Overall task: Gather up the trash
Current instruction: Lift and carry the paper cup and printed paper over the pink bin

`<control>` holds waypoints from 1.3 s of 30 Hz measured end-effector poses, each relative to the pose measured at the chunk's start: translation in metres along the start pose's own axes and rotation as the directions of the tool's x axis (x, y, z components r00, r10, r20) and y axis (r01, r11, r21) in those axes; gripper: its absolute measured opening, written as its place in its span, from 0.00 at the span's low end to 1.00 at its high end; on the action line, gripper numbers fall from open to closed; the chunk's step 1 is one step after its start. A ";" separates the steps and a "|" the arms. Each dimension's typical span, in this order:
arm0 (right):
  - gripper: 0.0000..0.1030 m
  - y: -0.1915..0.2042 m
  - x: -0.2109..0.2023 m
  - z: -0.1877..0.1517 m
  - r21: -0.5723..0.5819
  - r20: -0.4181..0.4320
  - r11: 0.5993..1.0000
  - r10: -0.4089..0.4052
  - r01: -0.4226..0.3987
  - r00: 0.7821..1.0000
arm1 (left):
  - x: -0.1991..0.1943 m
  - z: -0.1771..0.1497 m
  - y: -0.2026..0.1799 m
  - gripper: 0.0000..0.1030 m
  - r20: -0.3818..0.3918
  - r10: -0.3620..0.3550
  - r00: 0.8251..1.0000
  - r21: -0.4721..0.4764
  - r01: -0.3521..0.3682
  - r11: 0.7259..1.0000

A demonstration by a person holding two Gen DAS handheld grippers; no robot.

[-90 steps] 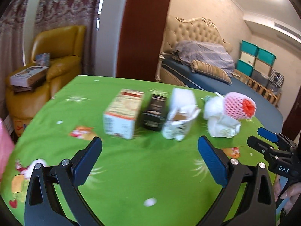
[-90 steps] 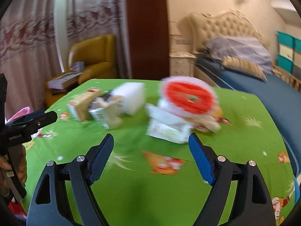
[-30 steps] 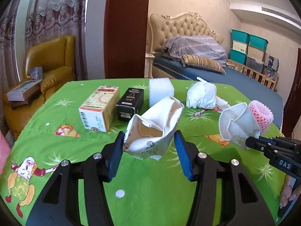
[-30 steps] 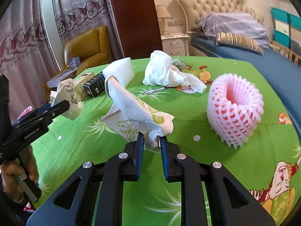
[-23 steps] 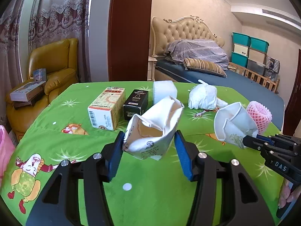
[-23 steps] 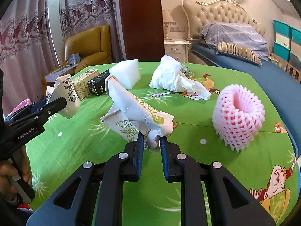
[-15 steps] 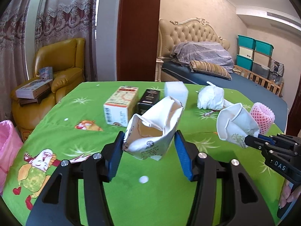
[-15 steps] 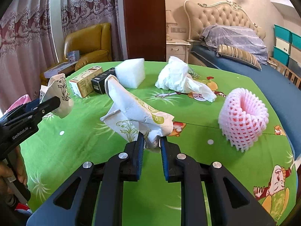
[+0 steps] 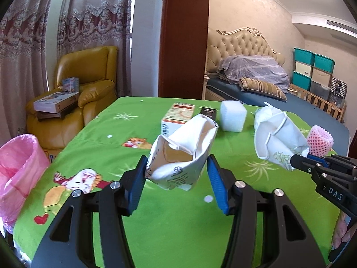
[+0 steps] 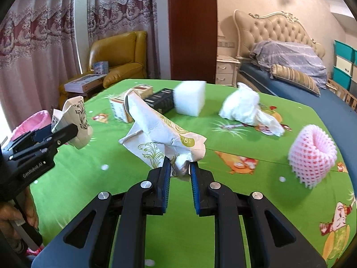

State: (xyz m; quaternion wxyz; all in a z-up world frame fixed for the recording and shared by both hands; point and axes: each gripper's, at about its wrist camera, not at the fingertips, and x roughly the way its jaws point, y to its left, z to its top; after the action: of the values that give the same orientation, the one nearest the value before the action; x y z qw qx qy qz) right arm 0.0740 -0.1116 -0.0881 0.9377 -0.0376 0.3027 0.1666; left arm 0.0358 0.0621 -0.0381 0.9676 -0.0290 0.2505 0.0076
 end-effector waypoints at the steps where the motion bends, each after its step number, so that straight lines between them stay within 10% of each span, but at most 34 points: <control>1: 0.18 0.004 0.000 0.001 -0.006 0.003 1.000 0.004 -0.003 1.000 | -0.003 -0.001 0.003 0.51 0.003 0.005 1.000 -0.002 -0.005 1.000; 20: 0.18 0.130 0.012 0.035 -0.182 0.018 0.964 0.203 -0.196 0.979 | -0.073 -0.013 0.116 0.51 0.057 0.193 0.980 -0.106 -0.186 0.977; 36: 0.18 0.273 0.035 0.068 -0.367 -0.036 0.860 0.369 -0.355 0.929 | -0.150 -0.011 0.274 0.50 0.086 0.443 0.892 -0.263 -0.409 0.874; 39: 0.18 0.278 0.035 0.069 -0.349 -0.035 0.861 0.382 -0.370 0.923 | -0.142 -0.016 0.287 0.50 0.057 0.393 0.918 -0.284 -0.363 0.888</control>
State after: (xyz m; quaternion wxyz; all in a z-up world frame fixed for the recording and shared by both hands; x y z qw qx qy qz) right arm 0.0457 0.1720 -0.0439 0.8706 -0.1404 0.2534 0.3977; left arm -0.1046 0.3472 0.0022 0.9472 -0.1095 0.1929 0.2314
